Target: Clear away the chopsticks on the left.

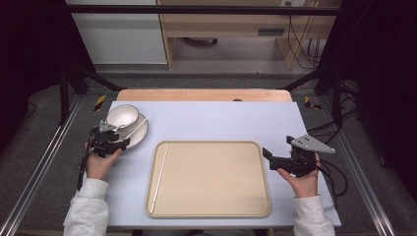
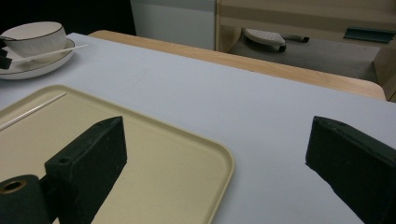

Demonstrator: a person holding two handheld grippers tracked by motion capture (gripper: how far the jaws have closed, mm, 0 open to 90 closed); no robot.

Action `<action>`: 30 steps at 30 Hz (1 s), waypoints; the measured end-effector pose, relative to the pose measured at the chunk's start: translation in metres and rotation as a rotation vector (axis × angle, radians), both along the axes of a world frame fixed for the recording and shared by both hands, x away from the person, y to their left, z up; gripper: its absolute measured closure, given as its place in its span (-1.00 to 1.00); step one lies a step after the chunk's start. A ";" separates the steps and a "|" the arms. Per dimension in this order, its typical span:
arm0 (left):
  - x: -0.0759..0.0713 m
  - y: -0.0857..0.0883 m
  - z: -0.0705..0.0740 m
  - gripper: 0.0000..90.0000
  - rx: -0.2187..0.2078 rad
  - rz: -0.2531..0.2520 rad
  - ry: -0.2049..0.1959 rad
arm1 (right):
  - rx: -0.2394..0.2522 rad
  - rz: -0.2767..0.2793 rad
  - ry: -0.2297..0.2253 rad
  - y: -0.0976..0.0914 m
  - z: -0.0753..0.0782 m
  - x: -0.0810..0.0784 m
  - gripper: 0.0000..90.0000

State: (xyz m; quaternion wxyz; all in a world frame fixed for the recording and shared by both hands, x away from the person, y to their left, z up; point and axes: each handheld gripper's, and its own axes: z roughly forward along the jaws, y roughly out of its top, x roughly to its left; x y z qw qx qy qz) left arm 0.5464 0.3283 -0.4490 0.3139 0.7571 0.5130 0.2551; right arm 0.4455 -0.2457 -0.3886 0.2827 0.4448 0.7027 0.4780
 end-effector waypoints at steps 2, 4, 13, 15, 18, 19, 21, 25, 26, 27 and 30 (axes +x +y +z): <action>0.003 0.000 -0.004 0.18 0.007 -0.006 0.012 | -0.004 0.001 0.002 0.000 0.000 0.000 -0.87; 0.003 0.001 -0.004 0.22 0.003 -0.007 0.013 | 0.001 0.003 0.003 0.001 0.000 0.000 -0.87; 0.008 0.001 -0.007 0.56 0.006 -0.029 0.038 | -0.006 0.007 0.010 0.002 -0.002 0.001 -0.87; 0.009 0.000 -0.008 0.60 0.007 -0.030 0.040 | -0.010 0.007 0.010 0.002 -0.002 0.002 -0.87; 0.009 0.001 -0.008 0.69 -0.004 -0.030 0.045 | -0.010 0.009 0.013 0.004 -0.003 0.002 -0.87; 0.009 0.001 -0.008 0.72 -0.005 -0.033 0.046 | -0.010 0.009 0.014 0.004 -0.003 0.002 -0.87; 0.009 0.001 -0.008 0.74 0.001 -0.041 0.054 | -0.011 0.009 0.015 0.004 -0.003 0.002 -0.87; 0.009 -0.001 -0.008 0.79 0.005 -0.056 0.061 | -0.011 0.010 0.015 0.004 -0.003 0.002 -0.87; 0.009 -0.002 -0.007 0.81 0.009 -0.061 0.066 | -0.011 0.010 0.016 0.004 -0.003 0.002 -0.87; 0.009 -0.002 -0.008 0.82 0.006 -0.066 0.067 | -0.011 0.009 0.014 0.004 -0.004 0.002 -0.87; 0.009 -0.004 -0.007 0.85 0.002 -0.068 0.072 | -0.012 0.008 0.014 0.004 -0.004 0.002 -0.87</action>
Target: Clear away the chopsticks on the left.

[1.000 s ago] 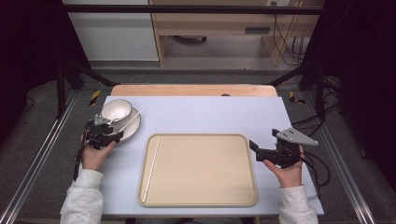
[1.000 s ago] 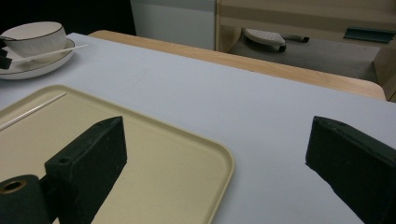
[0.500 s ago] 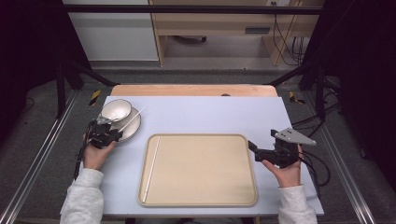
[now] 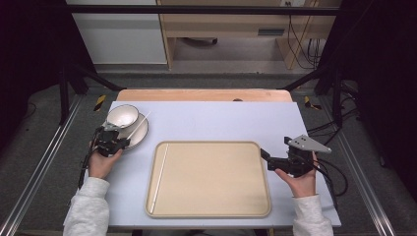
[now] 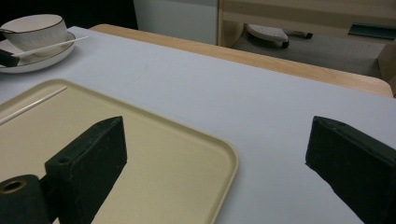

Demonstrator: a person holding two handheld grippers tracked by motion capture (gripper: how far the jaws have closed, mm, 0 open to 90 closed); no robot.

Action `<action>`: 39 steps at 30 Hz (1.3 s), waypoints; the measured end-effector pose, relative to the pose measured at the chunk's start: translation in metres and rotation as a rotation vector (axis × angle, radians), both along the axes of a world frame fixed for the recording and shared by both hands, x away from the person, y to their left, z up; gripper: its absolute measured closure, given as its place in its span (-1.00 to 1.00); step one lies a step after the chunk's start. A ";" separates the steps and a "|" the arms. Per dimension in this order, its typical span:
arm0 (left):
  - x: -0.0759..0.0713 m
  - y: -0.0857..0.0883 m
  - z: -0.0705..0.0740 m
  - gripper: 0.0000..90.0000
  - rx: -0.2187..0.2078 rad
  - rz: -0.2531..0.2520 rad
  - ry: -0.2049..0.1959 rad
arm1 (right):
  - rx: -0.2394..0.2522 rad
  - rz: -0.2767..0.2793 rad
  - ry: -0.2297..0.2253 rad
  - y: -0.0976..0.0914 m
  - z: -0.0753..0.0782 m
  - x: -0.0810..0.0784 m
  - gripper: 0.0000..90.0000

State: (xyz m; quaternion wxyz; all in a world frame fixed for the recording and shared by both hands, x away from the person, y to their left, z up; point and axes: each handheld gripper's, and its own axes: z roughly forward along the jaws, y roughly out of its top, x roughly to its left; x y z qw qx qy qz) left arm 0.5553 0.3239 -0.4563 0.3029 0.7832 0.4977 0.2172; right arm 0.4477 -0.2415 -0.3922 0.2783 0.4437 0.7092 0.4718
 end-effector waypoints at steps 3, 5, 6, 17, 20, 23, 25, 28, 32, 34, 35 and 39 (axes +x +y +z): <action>0.000 -0.001 0.000 0.86 0.000 0.002 0.004 | 0.002 0.002 0.001 0.000 0.000 0.000 -0.87; 0.000 -0.001 0.001 0.86 -0.002 0.005 0.010 | 0.004 0.002 0.000 0.000 0.000 0.000 -0.87; -0.001 -0.001 0.001 0.86 -0.001 0.006 0.013 | 0.004 0.001 0.001 -0.001 0.001 0.000 -0.87; -0.007 -0.009 0.010 0.87 0.000 -0.004 -0.014 | 0.004 0.001 -0.004 -0.002 0.001 -0.001 -0.87; -0.011 -0.013 0.014 0.87 0.001 -0.004 -0.027 | 0.008 0.000 -0.008 -0.003 0.002 -0.002 -0.87; -0.017 -0.020 0.018 0.87 0.001 -0.009 -0.048 | 0.012 -0.005 -0.009 -0.003 0.003 -0.002 -0.87; -0.021 -0.024 0.021 0.87 0.002 -0.014 -0.056 | 0.011 -0.005 -0.009 -0.004 0.003 -0.002 -0.87; -0.027 -0.029 0.026 0.87 0.000 -0.012 -0.070 | 0.009 -0.003 -0.010 -0.005 0.003 -0.003 -0.88; -0.037 -0.034 0.033 0.87 -0.015 -0.003 -0.092 | 0.013 -0.005 -0.013 -0.005 0.004 -0.003 -0.88; -0.043 -0.037 0.036 0.87 -0.019 0.003 -0.101 | 0.015 -0.005 -0.012 -0.006 0.005 -0.004 -0.88; -0.045 -0.038 0.037 0.87 -0.018 0.005 -0.102 | 0.015 -0.005 -0.012 -0.006 0.005 -0.004 -0.88; -0.057 -0.047 0.040 0.87 -0.030 0.007 -0.118 | 0.015 -0.006 -0.011 -0.006 0.005 -0.004 -0.88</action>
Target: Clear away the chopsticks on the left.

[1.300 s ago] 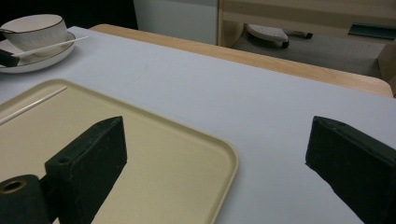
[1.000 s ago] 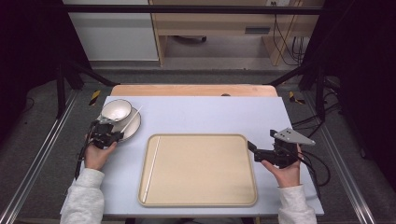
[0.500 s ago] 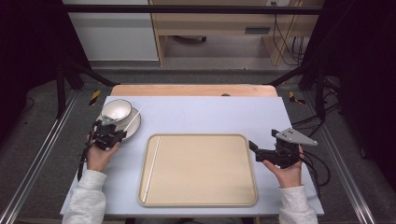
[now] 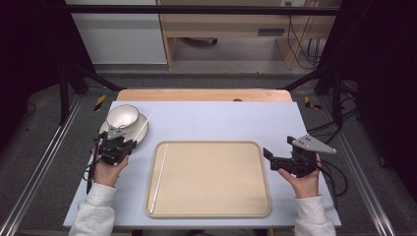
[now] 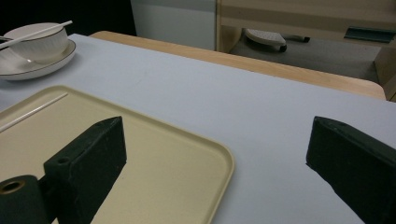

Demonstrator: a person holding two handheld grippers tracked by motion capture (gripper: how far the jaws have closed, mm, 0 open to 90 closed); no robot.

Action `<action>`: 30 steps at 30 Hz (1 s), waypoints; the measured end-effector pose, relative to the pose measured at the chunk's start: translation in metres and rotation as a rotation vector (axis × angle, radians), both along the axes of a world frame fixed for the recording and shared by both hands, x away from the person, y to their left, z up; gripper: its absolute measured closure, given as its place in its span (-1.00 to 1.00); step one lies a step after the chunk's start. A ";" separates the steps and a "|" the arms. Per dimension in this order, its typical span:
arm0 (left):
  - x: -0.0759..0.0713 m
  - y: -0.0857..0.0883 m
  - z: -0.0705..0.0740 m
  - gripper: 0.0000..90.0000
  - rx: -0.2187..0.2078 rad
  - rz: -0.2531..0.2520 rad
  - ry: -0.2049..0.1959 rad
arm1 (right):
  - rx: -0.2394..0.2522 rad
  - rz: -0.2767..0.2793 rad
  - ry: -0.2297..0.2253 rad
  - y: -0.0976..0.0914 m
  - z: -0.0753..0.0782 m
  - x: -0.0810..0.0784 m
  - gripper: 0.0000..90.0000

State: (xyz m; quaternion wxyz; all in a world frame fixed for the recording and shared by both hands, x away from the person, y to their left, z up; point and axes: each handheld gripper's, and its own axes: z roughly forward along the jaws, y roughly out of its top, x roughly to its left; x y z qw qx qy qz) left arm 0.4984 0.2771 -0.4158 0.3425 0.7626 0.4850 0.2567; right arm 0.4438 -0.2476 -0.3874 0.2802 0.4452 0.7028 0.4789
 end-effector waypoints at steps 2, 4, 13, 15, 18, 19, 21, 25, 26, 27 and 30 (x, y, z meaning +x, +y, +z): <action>-0.002 -0.002 0.000 0.87 0.000 0.001 -0.003 | -0.001 0.000 -0.001 0.000 0.000 0.000 -0.88; -0.007 -0.007 0.002 0.87 -0.003 0.002 -0.009 | 0.003 -0.002 -0.001 0.000 0.000 0.000 -0.88; -0.030 -0.031 0.014 0.87 -0.039 0.024 -0.064 | 0.008 -0.003 -0.003 -0.001 0.001 -0.001 -0.88; -0.034 -0.034 0.015 0.87 -0.046 0.028 -0.069 | 0.009 -0.002 -0.004 -0.001 0.001 -0.001 -0.88; -0.041 -0.039 0.016 0.87 -0.061 0.040 -0.080 | 0.009 -0.002 -0.004 -0.001 0.001 -0.001 -0.89; -0.043 -0.041 0.017 0.87 -0.060 0.042 -0.080 | 0.008 0.000 -0.005 -0.002 0.001 -0.001 -0.89; -0.049 -0.044 0.017 0.87 -0.070 0.046 -0.084 | 0.008 0.001 -0.006 -0.002 0.001 -0.001 -0.89; -0.058 -0.052 0.017 0.87 -0.090 0.067 -0.090 | 0.016 -0.001 -0.008 -0.002 0.002 -0.002 -0.88; -0.060 -0.054 0.018 0.87 -0.091 0.072 -0.089 | 0.016 0.000 -0.008 -0.002 0.002 -0.002 -0.88; -0.062 -0.056 0.018 0.87 -0.097 0.079 -0.090 | 0.015 0.000 -0.008 -0.002 0.002 -0.001 -0.88; -0.067 -0.063 0.018 0.87 -0.105 0.092 -0.092 | 0.019 0.003 -0.008 -0.001 0.002 -0.002 -0.88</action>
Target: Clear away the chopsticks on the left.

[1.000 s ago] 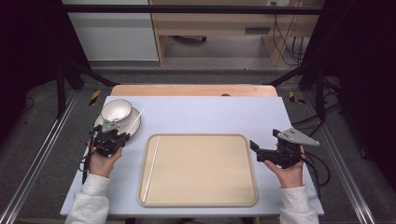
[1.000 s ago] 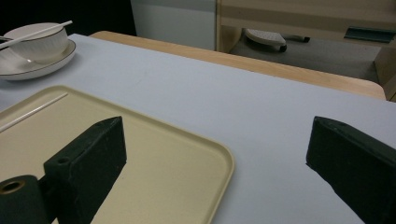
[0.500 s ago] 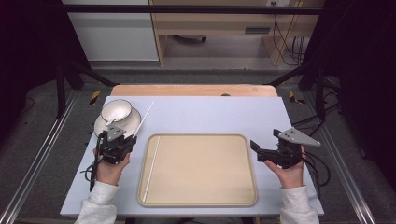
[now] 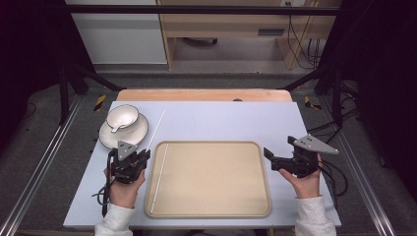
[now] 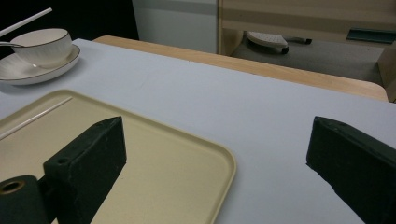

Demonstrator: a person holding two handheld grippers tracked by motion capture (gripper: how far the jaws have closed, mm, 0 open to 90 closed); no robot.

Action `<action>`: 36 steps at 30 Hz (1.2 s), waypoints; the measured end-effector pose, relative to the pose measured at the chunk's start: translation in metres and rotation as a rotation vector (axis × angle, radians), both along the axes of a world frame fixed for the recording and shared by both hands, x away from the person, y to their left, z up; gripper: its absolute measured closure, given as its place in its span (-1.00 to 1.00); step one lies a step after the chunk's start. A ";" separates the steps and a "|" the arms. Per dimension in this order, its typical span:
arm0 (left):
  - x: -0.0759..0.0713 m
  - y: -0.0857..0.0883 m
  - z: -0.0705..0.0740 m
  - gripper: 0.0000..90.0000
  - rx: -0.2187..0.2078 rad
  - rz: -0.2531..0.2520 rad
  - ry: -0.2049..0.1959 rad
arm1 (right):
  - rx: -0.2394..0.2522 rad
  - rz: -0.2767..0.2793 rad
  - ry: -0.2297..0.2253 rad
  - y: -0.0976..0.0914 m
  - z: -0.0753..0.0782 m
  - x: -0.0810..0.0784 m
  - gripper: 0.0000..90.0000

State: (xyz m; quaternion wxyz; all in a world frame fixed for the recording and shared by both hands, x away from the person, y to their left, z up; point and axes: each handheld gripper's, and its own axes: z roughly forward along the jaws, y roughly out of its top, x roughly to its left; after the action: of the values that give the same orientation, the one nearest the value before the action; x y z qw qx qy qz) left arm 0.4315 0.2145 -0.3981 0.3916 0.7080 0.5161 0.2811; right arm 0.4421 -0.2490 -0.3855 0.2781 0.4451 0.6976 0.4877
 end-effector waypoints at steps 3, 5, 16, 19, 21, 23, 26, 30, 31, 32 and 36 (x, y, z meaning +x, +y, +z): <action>-0.004 -0.007 -0.001 0.87 -0.010 0.010 -0.007 | 0.002 0.002 -0.001 -0.001 0.000 0.000 -0.88; -0.007 -0.012 -0.002 0.87 -0.032 0.018 -0.010 | 0.001 0.001 -0.001 -0.001 0.000 0.000 -0.88; -0.025 -0.024 -0.026 0.87 -0.100 0.042 0.003 | -0.002 0.004 0.005 0.000 0.000 0.000 -0.88; -0.029 -0.026 -0.030 0.87 -0.107 0.049 -0.001 | 0.000 0.004 0.007 0.001 -0.001 0.000 -0.88; -0.032 -0.027 -0.033 0.87 -0.114 0.055 -0.004 | 0.003 0.004 0.008 0.001 0.000 0.000 -0.88; -0.034 -0.028 -0.036 0.87 -0.122 0.059 0.000 | 0.000 0.005 0.006 0.001 -0.001 0.000 -0.88; -0.037 -0.029 -0.043 0.87 -0.139 0.066 0.007 | -0.005 0.006 0.011 0.002 -0.002 0.001 -0.88; -0.040 -0.032 -0.050 0.87 -0.145 0.068 0.020 | -0.011 0.007 0.015 0.004 -0.003 0.002 -0.88; -0.040 -0.033 -0.052 0.87 -0.146 0.068 0.025 | -0.011 0.007 0.015 0.004 -0.003 0.002 -0.88; -0.041 -0.034 -0.055 0.87 -0.144 0.069 0.032 | -0.011 0.008 0.017 0.004 -0.003 0.002 -0.88; -0.042 -0.037 -0.062 0.87 -0.135 0.076 0.046 | -0.016 0.012 0.019 0.005 -0.004 0.002 -0.88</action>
State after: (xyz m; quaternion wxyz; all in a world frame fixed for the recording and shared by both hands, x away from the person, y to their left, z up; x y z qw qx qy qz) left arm 0.3893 0.1771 -0.4606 0.4156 0.6662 0.5693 0.2436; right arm 0.4446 -0.2442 -0.3895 0.2722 0.4430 0.7068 0.4796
